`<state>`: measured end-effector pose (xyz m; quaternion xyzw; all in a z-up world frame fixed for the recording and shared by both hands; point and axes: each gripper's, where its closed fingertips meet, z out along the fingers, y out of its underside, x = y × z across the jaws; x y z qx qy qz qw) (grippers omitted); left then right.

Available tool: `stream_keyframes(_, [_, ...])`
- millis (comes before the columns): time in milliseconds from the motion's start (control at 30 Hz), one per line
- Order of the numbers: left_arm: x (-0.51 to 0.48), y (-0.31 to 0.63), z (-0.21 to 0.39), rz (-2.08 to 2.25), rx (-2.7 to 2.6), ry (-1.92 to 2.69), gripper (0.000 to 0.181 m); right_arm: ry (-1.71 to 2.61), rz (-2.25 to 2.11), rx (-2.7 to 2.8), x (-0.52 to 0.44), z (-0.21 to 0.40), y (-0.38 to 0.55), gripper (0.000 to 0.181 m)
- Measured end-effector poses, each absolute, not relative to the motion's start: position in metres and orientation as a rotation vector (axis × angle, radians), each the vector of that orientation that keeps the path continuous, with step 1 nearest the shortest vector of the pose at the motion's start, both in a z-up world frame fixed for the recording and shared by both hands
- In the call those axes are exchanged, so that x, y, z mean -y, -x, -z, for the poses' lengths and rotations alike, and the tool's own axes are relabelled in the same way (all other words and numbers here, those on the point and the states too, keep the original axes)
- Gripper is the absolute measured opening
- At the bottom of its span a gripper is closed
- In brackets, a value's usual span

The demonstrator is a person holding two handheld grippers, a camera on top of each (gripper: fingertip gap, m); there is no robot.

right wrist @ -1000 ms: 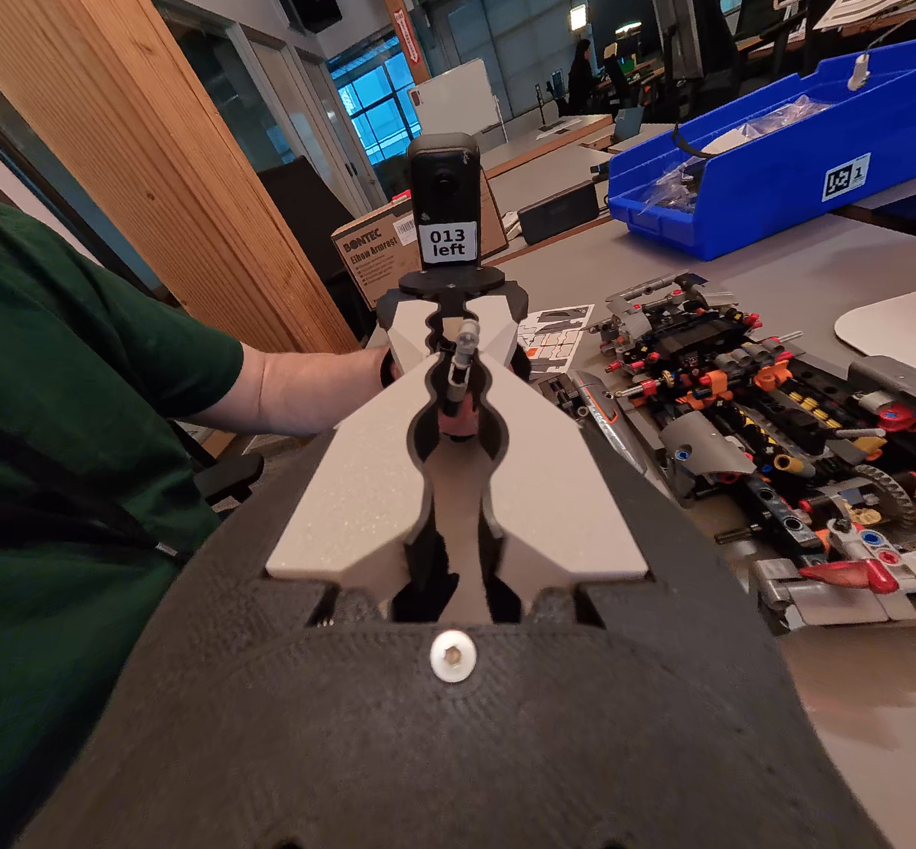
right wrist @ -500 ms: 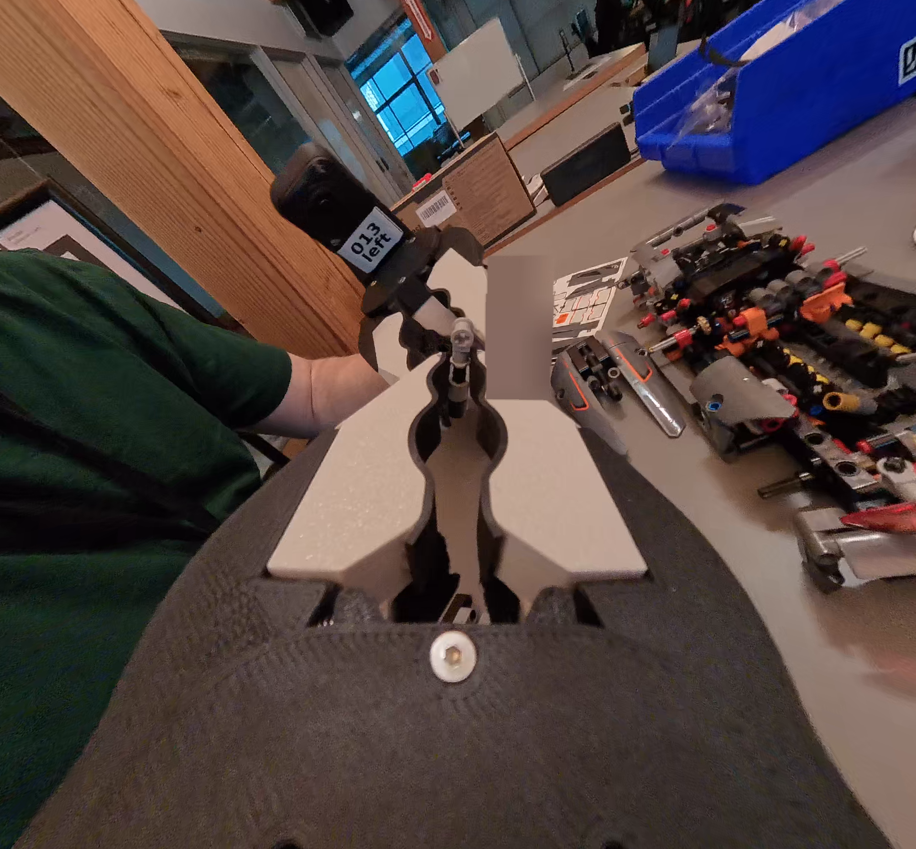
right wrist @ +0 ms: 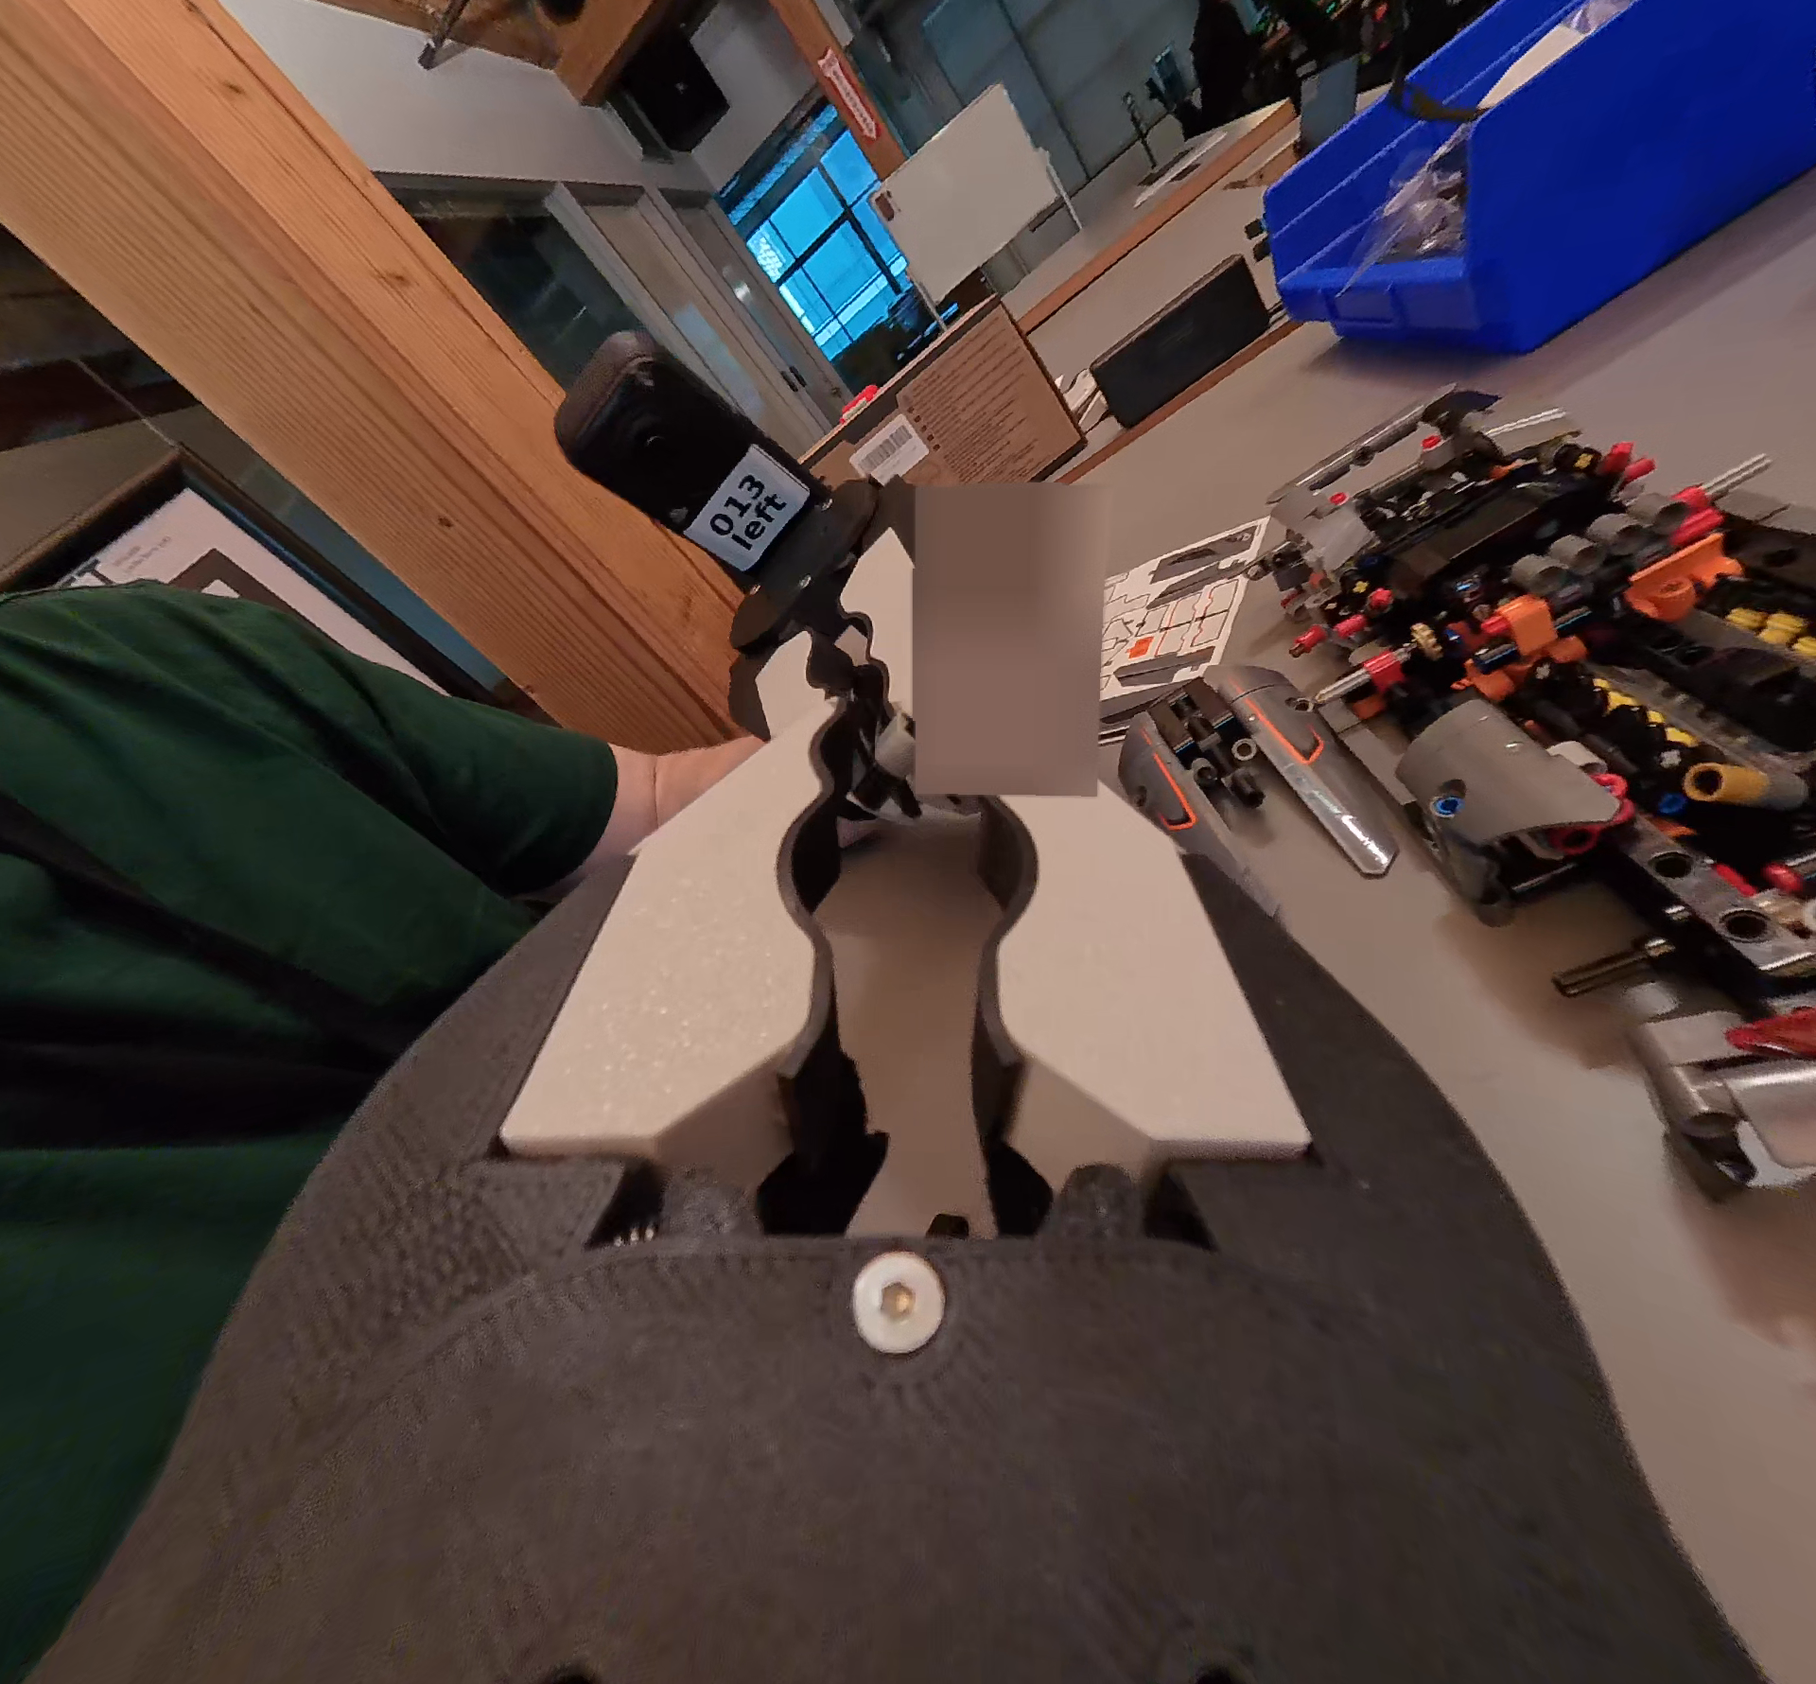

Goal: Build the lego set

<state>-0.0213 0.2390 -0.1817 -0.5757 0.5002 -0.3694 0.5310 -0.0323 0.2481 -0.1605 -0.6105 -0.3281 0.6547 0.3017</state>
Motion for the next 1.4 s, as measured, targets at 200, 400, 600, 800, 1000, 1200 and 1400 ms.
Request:
stream_keyframes(200, [-0.248, 0.031, 0.172, 1.227, -0.997, 1.46, 0.006, 1.581, -1.54, 0.944, -0.254, 0.154, 0.023, 0.031])
stream_keyframes(400, [-0.236, 0.023, 0.174, 1.254, -1.067, 1.435, 0.006, 1.522, -1.237, 1.118, -0.246, 0.161, 0.035, 0.04])
stream_keyframes(600, [-0.232, 0.023, 0.171, 1.276, -1.088, 1.406, 0.005, 1.508, -1.242, 1.06, -0.252, 0.156, 0.032, 0.047])
stream_keyframes(800, [-0.229, 0.02, 0.178, 1.245, -1.131, 1.425, 0.005, 1.51, -1.226, 1.085, -0.25, 0.157, 0.031, 0.039])
stream_keyframes(1000, [-0.235, 0.02, 0.184, 1.138, -1.145, 1.467, 0.005, 1.568, -1.195, 1.09, -0.257, 0.156, 0.019, 0.045])
stream_keyframes(1200, [-0.247, 0.029, 0.215, 0.911, -1.182, 1.689, 0.005, 1.58, -0.865, 1.027, -0.269, 0.114, -0.061, 0.031])
stream_keyframes(1400, [-0.242, 0.04, 0.251, 0.62, -1.362, 1.853, 0.005, 1.839, -0.454, 1.056, -0.238, 0.153, -0.155, 0.012])
